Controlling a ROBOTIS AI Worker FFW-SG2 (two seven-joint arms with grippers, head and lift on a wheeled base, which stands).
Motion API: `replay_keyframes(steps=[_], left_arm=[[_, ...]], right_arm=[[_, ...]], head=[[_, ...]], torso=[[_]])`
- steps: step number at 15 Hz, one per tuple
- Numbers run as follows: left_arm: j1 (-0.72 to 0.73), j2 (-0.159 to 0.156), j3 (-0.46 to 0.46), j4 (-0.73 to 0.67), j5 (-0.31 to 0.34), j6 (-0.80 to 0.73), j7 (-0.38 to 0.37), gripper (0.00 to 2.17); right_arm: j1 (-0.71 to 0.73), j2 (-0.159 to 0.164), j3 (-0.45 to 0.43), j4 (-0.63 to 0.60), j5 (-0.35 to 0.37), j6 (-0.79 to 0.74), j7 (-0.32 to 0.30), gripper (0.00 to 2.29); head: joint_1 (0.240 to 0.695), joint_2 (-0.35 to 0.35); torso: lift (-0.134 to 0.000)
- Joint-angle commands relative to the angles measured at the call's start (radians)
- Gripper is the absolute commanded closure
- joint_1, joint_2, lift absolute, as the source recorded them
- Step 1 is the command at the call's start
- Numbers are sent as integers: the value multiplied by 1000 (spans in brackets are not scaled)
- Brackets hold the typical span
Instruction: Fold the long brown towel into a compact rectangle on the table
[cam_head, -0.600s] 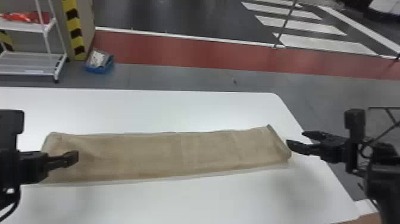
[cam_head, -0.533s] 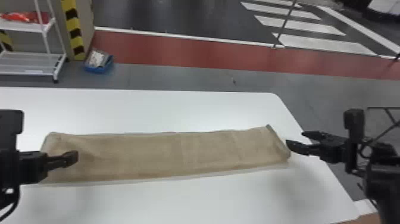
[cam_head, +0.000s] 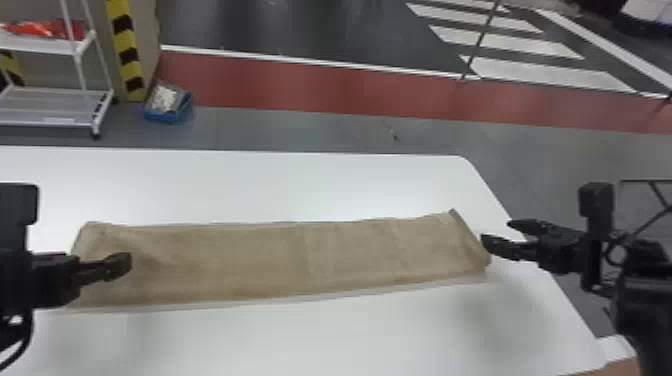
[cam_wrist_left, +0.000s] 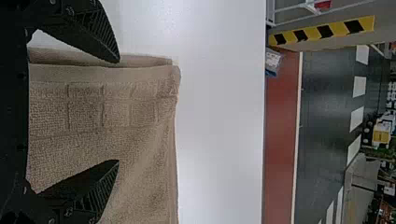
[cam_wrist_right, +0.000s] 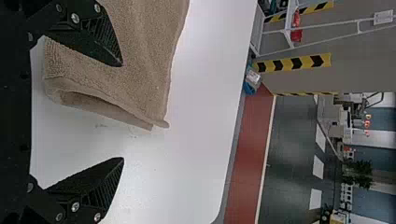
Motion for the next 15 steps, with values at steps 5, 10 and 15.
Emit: replay_keyframes(steps=[5,10,15], left_arm=[[-1,6,-4,-9,0,3,-2,137],[-20,18,-4,38,-9,-9,-8,137],[-18,32,-2,64,-9,-37,-18,154]], right_arm=[[1,3,-12,-1,-1,0,0,191],[0,31,-12,-13,-21,0,0,191],[-15,89,11,-48,-52,-18,-2,191]], head=[[695,-257],[695,-250],[695,-201]], torso=[[-124],[-124],[-124]])
